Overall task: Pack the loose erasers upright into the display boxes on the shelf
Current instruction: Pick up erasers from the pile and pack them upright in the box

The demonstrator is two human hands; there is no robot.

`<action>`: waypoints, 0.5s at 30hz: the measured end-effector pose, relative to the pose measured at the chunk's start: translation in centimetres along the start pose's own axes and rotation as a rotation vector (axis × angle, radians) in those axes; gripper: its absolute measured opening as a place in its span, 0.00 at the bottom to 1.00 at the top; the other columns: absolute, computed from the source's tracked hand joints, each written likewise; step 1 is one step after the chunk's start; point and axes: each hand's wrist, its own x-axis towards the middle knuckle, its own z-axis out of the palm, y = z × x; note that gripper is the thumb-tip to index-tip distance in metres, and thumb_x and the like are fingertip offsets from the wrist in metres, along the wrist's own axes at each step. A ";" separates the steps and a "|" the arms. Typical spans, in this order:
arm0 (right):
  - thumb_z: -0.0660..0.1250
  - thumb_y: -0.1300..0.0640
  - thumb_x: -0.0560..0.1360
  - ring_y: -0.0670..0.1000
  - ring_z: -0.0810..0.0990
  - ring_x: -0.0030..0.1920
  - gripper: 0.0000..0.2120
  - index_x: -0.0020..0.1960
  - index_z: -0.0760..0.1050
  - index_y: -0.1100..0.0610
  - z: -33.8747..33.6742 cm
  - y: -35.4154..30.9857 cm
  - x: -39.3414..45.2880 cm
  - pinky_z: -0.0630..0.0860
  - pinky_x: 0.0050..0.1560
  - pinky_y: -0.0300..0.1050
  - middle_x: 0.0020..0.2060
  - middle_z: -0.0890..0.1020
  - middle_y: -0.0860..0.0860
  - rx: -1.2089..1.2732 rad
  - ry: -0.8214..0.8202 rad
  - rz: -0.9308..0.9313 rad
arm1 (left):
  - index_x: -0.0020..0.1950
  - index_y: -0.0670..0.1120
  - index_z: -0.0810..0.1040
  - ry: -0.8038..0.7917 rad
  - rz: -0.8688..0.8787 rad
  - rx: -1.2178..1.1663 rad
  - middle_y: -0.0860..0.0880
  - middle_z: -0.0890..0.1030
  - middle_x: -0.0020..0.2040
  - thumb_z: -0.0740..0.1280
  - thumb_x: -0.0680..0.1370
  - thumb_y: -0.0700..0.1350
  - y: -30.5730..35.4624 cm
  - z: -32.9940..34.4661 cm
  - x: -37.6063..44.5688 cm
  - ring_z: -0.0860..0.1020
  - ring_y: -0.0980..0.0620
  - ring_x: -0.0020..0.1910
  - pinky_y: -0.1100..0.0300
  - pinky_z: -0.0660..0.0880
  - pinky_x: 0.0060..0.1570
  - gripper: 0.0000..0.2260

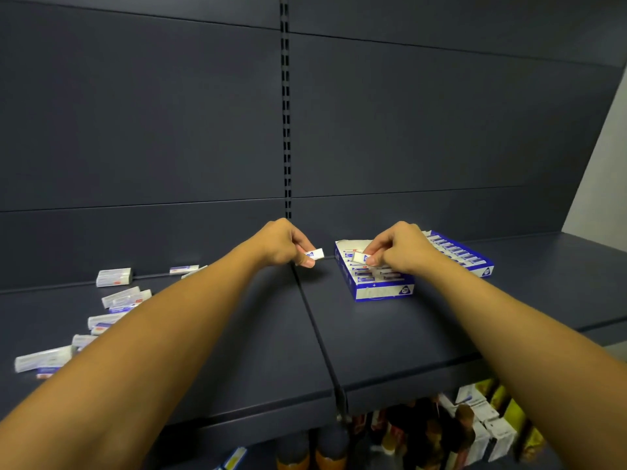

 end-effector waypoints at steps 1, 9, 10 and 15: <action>0.78 0.59 0.71 0.46 0.81 0.47 0.09 0.51 0.86 0.53 -0.1 0.3 0.4 0.76 0.45 0.38 0.45 0.84 0.47 0.003 -0.010 -0.007 | 0.43 0.55 0.87 0.002 0.000 -0.003 0.54 0.86 0.40 0.81 0.69 0.43 0.3 0.2 0.4 0.82 0.54 0.48 0.61 0.77 0.53 0.08; 0.77 0.60 0.72 0.46 0.82 0.47 0.07 0.50 0.86 0.53 -1.6 3.7 3.9 0.79 0.47 0.41 0.42 0.84 0.44 0.058 -0.071 -0.087 | 0.48 0.50 0.88 0.021 -0.029 0.035 0.54 0.86 0.40 0.79 0.70 0.40 3.3 2.3 2.9 0.82 0.58 0.42 0.69 0.75 0.41 0.10; 0.77 0.60 0.72 0.46 0.82 0.48 0.07 0.50 0.86 0.53 -1.8 4.2 4.2 0.79 0.47 0.40 0.42 0.84 0.44 0.074 -0.078 -0.093 | 0.48 0.50 0.88 0.025 -0.040 0.030 0.54 0.87 0.41 0.79 0.70 0.40 3.6 2.6 3.2 0.83 0.57 0.43 0.68 0.76 0.42 0.09; 0.77 0.59 0.72 0.46 0.81 0.49 0.07 0.50 0.86 0.52 -2.5 6.8 5.5 0.79 0.49 0.42 0.46 0.85 0.46 0.155 -0.129 -0.093 | 0.46 0.46 0.87 0.078 -0.075 -0.066 0.51 0.87 0.38 0.79 0.70 0.39 4.9 4.0 4.8 0.85 0.53 0.42 0.59 0.81 0.51 0.07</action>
